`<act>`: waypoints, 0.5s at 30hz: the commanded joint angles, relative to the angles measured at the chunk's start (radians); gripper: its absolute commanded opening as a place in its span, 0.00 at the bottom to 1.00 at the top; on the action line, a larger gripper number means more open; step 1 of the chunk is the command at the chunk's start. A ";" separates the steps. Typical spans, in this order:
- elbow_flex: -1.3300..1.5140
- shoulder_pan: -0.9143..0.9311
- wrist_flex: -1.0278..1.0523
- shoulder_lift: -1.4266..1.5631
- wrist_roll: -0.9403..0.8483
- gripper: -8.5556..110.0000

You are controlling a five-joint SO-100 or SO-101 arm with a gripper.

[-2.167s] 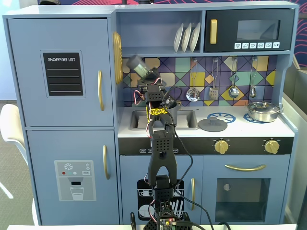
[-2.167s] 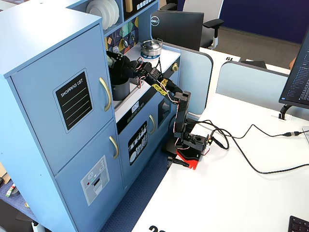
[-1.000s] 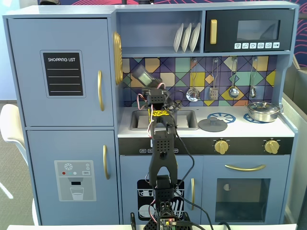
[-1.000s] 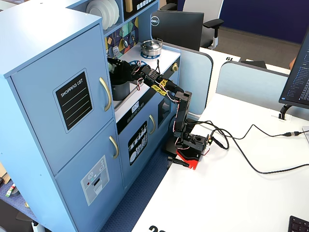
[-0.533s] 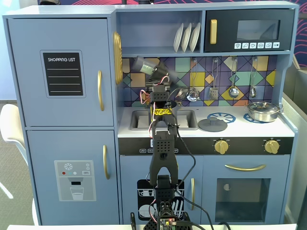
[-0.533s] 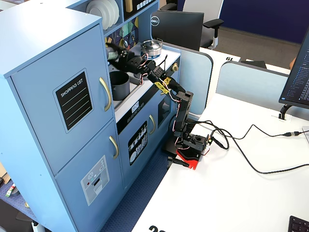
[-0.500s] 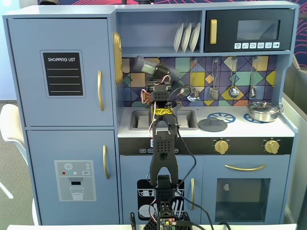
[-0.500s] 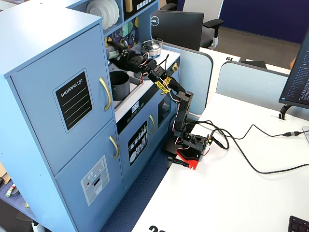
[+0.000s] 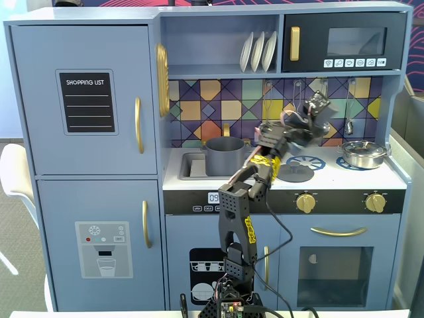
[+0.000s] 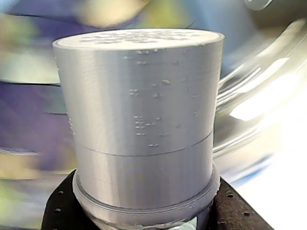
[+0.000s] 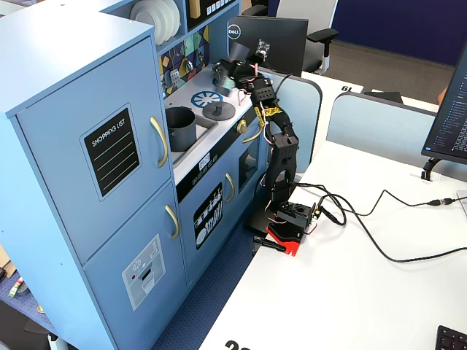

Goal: Put salt in the gray recipient

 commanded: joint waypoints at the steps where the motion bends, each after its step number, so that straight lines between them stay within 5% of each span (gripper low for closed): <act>1: 0.095 0.101 -0.213 0.063 -0.388 0.07; 5: 0.247 0.121 -0.422 0.072 -0.491 0.07; 15: 0.333 0.098 -0.629 0.000 -0.434 0.07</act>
